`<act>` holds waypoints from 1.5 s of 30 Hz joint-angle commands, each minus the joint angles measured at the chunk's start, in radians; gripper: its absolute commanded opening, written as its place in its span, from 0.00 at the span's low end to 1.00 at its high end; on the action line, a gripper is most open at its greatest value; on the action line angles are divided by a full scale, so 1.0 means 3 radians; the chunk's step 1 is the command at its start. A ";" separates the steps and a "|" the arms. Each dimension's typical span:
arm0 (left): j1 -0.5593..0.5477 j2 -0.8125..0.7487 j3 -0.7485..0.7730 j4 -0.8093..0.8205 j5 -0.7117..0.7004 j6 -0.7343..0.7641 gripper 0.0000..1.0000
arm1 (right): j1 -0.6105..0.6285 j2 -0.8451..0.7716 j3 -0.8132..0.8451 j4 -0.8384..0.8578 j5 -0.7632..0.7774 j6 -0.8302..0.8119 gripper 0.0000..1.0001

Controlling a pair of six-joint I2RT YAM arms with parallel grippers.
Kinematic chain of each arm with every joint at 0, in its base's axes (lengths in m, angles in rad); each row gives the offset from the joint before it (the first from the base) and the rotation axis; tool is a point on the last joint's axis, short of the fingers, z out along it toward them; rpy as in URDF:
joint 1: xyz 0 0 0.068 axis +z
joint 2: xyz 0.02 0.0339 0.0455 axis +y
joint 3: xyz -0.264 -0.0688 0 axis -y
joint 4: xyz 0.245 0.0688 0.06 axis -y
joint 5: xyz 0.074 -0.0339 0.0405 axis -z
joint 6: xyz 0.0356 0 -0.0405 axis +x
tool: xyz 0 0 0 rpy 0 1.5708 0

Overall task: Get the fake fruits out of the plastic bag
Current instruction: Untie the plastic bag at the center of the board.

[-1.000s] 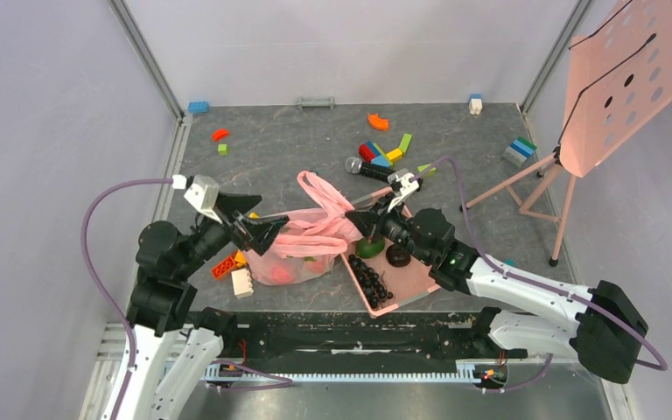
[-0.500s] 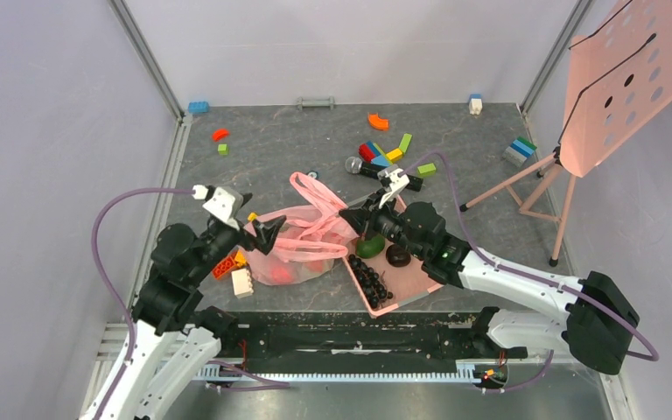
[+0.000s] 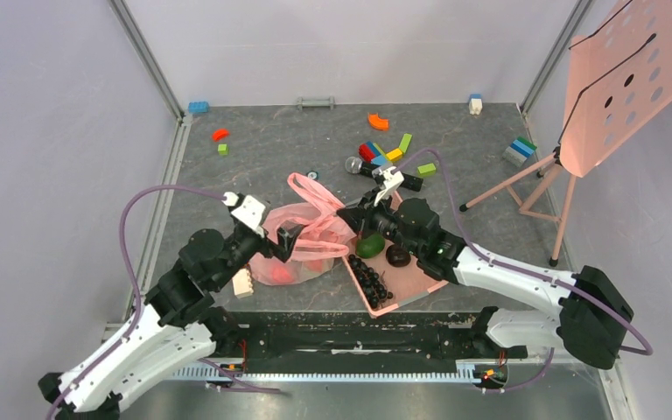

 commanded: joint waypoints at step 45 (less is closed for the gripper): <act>-0.2639 0.0824 -0.0991 0.2658 -0.3491 0.2661 1.00 | -0.0105 0.0278 0.1075 -0.0814 -0.0695 0.0097 0.02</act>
